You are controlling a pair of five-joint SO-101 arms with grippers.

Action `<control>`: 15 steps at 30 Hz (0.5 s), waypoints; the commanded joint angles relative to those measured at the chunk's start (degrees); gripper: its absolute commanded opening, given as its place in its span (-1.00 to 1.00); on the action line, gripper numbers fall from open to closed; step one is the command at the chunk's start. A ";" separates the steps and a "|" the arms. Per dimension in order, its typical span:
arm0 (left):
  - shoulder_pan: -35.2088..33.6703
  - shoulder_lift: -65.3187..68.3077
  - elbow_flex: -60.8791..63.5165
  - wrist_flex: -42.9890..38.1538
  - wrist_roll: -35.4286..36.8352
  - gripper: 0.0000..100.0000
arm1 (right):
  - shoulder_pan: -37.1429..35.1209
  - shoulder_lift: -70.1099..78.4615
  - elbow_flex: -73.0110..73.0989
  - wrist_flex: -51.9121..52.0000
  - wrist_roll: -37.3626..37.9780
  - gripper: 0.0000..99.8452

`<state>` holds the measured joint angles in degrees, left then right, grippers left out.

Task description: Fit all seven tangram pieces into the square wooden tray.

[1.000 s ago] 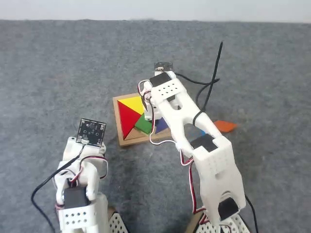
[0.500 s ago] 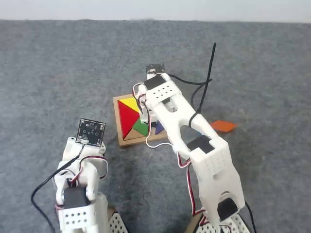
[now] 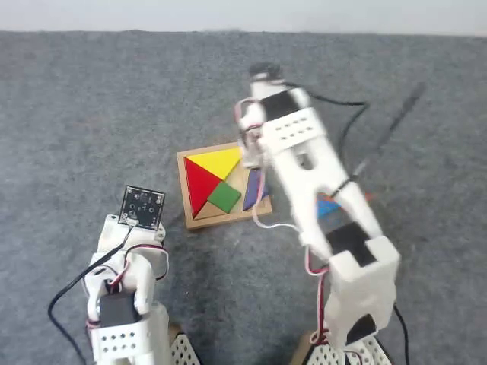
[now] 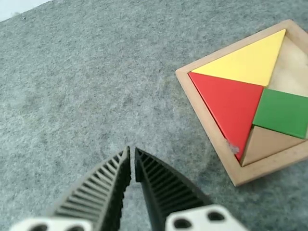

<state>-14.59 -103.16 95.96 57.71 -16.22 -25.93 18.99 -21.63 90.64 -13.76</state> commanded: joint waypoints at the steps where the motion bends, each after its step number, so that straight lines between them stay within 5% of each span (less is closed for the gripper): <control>1: -0.18 -1.23 -0.31 -1.41 -0.53 -0.97 | 5.32 -5.14 1.41 0.92 6.77 -0.81; 5: -0.18 -1.23 -0.31 -1.41 -0.53 -0.97 | 7.08 -3.82 8.70 -2.15 14.24 -0.91; 10: -0.18 -1.23 -0.31 -1.32 -0.53 -0.97 | 6.99 -1.10 20.04 -15.78 15.38 -0.91; 15: -0.18 -1.23 -0.31 -1.32 -0.53 -0.97 | 4.00 -0.92 22.24 -18.42 15.47 -0.91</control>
<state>-14.59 -103.16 95.96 57.63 -16.22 -19.69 19.08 0.79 73.85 1.01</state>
